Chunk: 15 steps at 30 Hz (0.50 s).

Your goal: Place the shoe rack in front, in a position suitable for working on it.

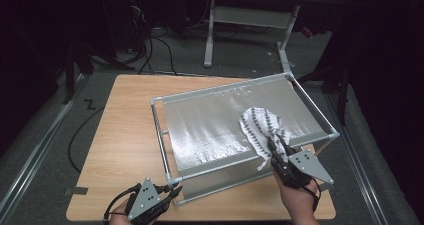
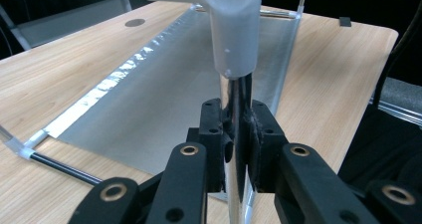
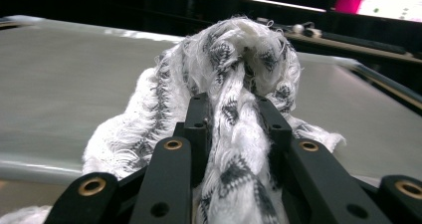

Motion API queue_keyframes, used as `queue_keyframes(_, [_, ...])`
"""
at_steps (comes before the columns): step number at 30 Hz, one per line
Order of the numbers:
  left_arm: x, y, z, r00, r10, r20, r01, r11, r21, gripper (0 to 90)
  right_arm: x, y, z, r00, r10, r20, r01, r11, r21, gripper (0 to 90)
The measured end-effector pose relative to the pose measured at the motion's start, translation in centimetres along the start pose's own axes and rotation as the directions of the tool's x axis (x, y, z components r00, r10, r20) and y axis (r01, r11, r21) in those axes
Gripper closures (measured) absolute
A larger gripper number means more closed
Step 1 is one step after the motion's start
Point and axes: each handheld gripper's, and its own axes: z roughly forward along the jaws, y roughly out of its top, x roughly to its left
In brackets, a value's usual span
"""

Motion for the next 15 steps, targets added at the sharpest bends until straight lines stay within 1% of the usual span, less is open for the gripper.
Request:
queue_keyframes(3, [0.0, 0.0, 0.0, 1.0, 0.007, -0.002, -0.007, 1.0, -0.001, 79.2, -1.9, -0.2, 0.0, 0.9988, 0.024, 0.042, -0.024, 1.0, 0.004, 73.3])
queue_keyframes(6, [0.0, 0.0, 0.0, 1.0, 0.009, -0.001, -0.009, 1.0, 0.002, 79.1, -3.9, -0.4, -0.1, 0.9947, 0.048, 0.091, -0.048, 0.999, 0.005, 73.9])
queue_keyframes(8, [0.0, 0.0, 0.0, 1.0, 0.009, -0.002, -0.009, 1.0, 0.002, 79.1, -5.3, -0.5, -0.2, 0.9905, 0.06, 0.124, -0.061, 0.998, 0.006, 74.2])
queue_keyframes(12, [0.0, 0.0, 0.0, 1.0, 0.008, 0.001, -0.008, 1.0, 0.001, 79.1, -7.9, -0.7, -0.4, 0.9787, 0.057, 0.197, -0.062, 0.998, 0.018, 74.4])
queue_keyframes(15, [0.0, 0.0, 0.0, 1.0, 0.008, 0.0, -0.008, 1.0, 0.002, 79.1, -9.3, -0.9, -0.5, 0.9692, 0.054, 0.24, -0.06, 0.998, 0.019, 74.4])
